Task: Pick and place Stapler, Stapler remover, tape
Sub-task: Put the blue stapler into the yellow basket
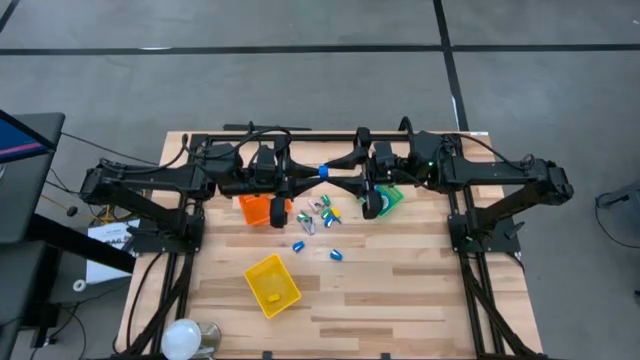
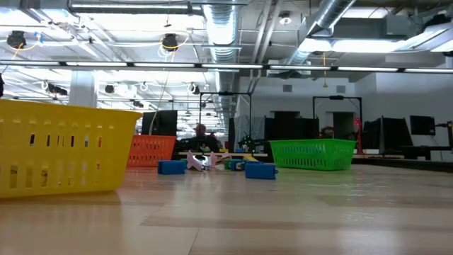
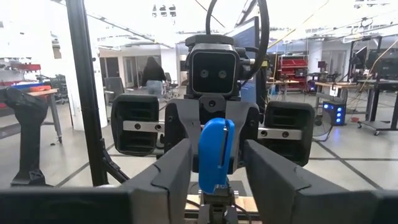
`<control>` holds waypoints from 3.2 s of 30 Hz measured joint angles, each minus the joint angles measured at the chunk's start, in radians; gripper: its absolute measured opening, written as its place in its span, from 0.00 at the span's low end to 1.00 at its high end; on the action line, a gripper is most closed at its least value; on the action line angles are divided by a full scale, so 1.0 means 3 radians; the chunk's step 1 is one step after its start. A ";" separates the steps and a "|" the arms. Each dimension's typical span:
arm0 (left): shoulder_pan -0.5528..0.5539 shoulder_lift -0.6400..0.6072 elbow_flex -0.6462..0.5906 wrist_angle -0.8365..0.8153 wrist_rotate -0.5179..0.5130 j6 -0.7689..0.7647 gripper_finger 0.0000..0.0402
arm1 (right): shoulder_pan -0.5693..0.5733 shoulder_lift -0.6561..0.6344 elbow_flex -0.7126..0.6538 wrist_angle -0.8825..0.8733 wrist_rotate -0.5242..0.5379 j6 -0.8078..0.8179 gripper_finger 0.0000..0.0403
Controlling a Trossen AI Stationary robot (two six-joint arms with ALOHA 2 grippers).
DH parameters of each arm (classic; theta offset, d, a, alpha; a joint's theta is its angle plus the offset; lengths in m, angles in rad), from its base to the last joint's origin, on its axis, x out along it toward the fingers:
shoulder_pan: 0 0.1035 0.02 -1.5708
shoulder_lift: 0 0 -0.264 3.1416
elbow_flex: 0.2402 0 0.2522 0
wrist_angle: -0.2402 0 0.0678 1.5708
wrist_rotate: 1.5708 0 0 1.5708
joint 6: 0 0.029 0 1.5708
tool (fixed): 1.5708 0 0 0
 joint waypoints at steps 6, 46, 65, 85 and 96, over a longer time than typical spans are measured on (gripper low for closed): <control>0.0000 0.0000 0.0000 0.0000 -0.0001 0.0000 0.12 | 0.0000 0.0000 0.0000 0.0000 0.0000 0.0077 0.47; -0.0490 -0.0384 0.0001 -0.1826 0.0810 -0.0038 0.12 | -0.0203 -0.0476 0.0000 -0.0690 0.0004 0.0084 0.40; -0.0926 0.0120 0.0000 -0.2876 0.0800 -0.0037 0.12 | -0.0198 -0.0476 0.0000 -0.0784 0.0004 0.0085 0.33; -0.0970 0.1027 -0.0003 -0.3253 0.0936 -0.0025 0.12 | -0.0196 -0.0476 0.0000 -0.1031 0.0003 0.0111 0.30; -0.0970 0.1328 -0.0003 -0.3416 0.0965 -0.0025 0.12 | -0.0196 -0.0474 0.0000 -0.1142 0.0003 0.0111 0.30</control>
